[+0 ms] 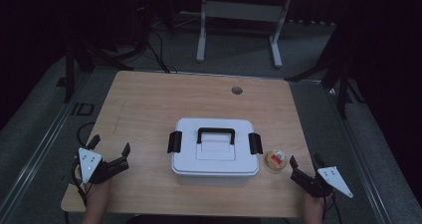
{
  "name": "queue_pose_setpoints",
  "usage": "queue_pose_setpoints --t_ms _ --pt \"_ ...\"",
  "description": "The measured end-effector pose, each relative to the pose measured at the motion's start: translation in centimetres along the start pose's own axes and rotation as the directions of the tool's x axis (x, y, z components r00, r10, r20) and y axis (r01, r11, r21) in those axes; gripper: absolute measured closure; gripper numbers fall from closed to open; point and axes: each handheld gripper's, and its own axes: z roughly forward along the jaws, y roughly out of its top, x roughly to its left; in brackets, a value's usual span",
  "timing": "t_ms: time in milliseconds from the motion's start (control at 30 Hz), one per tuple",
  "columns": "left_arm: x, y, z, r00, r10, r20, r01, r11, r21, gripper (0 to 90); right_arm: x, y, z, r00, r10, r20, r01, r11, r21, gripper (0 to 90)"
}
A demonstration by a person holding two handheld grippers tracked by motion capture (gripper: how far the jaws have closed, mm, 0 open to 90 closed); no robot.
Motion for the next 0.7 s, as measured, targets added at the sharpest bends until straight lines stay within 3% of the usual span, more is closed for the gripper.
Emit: queue_pose_setpoints --t_ms 67,100,167,433,467,533,633,700 --pt "0.0 0.0 0.0 1.0000 0.000 0.000 0.000 1.0000 0.000 1.6 0.0 0.0 0.0 1.0000 -0.001 -0.002 0.001 1.000 0.001 12.2" --pt "0.3 0.2 0.3 0.9997 -0.021 -0.014 0.021 0.9989 0.043 1.6 0.0 0.0 0.0 1.0000 -0.001 -0.002 0.001 1.000 0.001 12.2" --pt "0.6 0.4 0.4 0.9996 -0.020 -0.018 0.021 0.9983 0.055 1.6 0.0 0.0 0.0 0.9998 0.000 -0.018 0.000 1.000 0.004 12.2" --pt "0.6 1.0 0.3 0.9997 -0.010 -0.020 0.011 0.9978 0.065 1.6 0.0 0.0 0.0 0.9998 -0.001 -0.021 0.001 1.000 0.002 12.2" --pt "0.6 1.5 0.4 0.9998 -0.018 0.008 0.017 0.9977 0.066 1.6 0.1 0.0 0.0 0.9996 -0.001 -0.027 0.001 1.000 0.001 12.2" --pt "0.5 1.8 0.4 1.0000 -0.004 -0.004 0.005 0.9974 0.072 1.6 0.1 0.0 0.0 0.9997 0.000 -0.026 0.000 1.000 0.002 12.2" --pt "0.5 2.5 0.5 0.9987 -0.025 0.045 0.021 0.9959 0.088 1.6 0.0 0.0 0.0 0.9995 0.003 -0.030 -0.003 1.000 0.002 12.2" --pt "0.4 2.8 0.7 0.9980 -0.009 0.062 0.002 0.9944 0.106 1.6 0.0 -0.1 0.0 0.9995 0.001 -0.030 -0.001 1.000 0.005 12.2"
